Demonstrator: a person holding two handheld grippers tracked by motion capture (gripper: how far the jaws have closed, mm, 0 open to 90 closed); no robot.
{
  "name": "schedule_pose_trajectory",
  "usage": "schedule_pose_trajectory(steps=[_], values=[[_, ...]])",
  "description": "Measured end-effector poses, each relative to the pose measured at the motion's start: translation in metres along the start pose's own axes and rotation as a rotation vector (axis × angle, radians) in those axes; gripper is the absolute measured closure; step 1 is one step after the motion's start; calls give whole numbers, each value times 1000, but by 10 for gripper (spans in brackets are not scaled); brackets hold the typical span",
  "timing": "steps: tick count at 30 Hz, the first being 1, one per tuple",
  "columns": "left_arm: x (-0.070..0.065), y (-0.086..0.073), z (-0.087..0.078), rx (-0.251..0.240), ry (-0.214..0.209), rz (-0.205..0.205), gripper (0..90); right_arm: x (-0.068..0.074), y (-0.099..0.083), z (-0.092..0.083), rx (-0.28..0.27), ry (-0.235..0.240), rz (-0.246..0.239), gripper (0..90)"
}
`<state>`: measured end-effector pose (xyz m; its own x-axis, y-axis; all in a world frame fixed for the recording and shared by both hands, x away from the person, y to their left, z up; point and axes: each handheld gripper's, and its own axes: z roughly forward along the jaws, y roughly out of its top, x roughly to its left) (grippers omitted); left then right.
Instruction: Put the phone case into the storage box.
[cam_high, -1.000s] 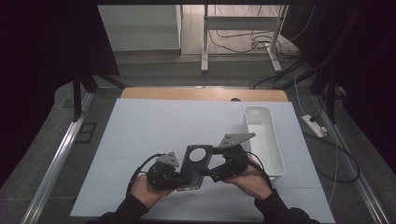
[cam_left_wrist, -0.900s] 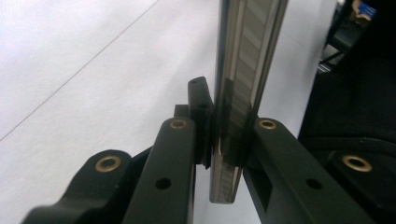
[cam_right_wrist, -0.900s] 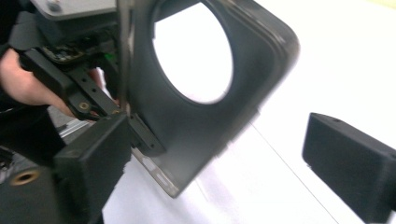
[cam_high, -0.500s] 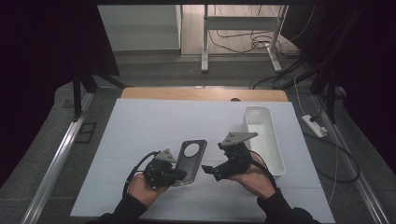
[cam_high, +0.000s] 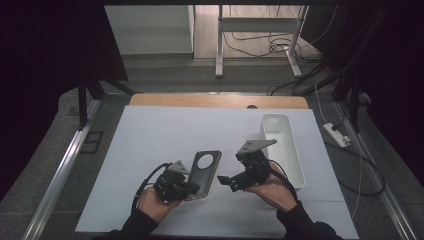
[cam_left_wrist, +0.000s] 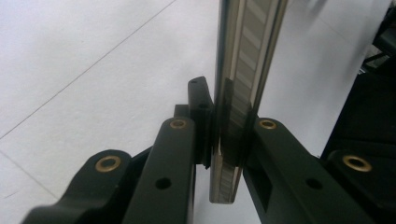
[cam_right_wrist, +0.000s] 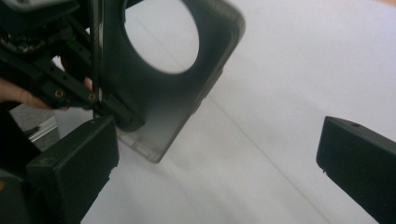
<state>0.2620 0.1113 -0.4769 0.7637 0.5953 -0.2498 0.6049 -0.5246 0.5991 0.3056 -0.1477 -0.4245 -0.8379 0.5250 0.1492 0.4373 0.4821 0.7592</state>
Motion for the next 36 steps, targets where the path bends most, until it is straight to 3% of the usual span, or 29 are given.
schedule_pose_trajectory(steps=[4, 8, 9, 11, 13, 19, 36], values=[[-3, 0, 0, -5, -25, 5, 846, 3, 5, -5, -18, -9, 1, 20], [-5, 1, 1, -5, -52, 8, 846, 4, 8, -11, -57, -62, -22, 179], [-5, 1, 1, -5, -52, 8, 846, 4, 8, -11, -57, -62, -22, 179], [-6, 1, 1, -7, -61, 13, 846, 4, 8, -15, -83, -48, -40, 334], [-6, 1, 2, -3, -73, 15, 846, 3, 8, -18, -106, -42, -48, 427], [-7, 1, 3, -1, -106, 24, 846, 2, 8, -20, -127, -23, -55, 573], [-5, 0, 5, -20, -207, 36, 846, 4, 7, -22, -155, 17, -89, 766]])
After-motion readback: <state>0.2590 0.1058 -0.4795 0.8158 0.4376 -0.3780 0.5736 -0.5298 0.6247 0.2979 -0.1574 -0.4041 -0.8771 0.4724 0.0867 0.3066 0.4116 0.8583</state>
